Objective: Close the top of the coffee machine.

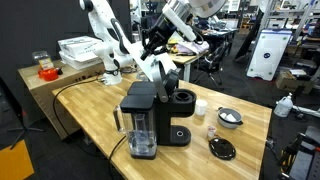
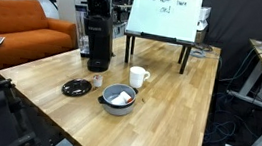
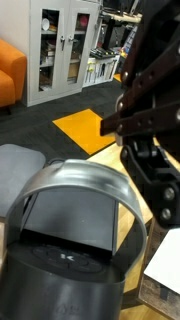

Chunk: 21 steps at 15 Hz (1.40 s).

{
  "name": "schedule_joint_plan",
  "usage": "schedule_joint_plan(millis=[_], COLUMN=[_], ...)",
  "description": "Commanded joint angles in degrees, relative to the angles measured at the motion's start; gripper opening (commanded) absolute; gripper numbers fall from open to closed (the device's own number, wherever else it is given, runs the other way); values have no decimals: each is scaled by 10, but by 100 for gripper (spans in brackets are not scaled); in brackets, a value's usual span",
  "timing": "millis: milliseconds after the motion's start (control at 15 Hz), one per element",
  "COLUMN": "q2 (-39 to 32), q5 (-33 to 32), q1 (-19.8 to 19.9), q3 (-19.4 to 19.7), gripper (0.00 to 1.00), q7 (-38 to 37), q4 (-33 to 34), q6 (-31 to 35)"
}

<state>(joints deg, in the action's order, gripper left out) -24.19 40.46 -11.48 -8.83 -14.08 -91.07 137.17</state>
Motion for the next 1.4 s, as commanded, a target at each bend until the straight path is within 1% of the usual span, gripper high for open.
schedule_joint_plan(millis=[0, 267, 667, 1133, 1333], q2=[26, 43, 67, 65, 66], q5=[-3, -8, 7, 9, 33], q1=[9, 9, 13, 13, 16], q3=[-6, -2, -4, -3, -7], gripper=[0, 0, 0, 0, 0], q7=[-16, -26, -34, -41, -32], q4=[-30, -48, -93, -91, -100], q6=[-9, -17, -14, -19, -4])
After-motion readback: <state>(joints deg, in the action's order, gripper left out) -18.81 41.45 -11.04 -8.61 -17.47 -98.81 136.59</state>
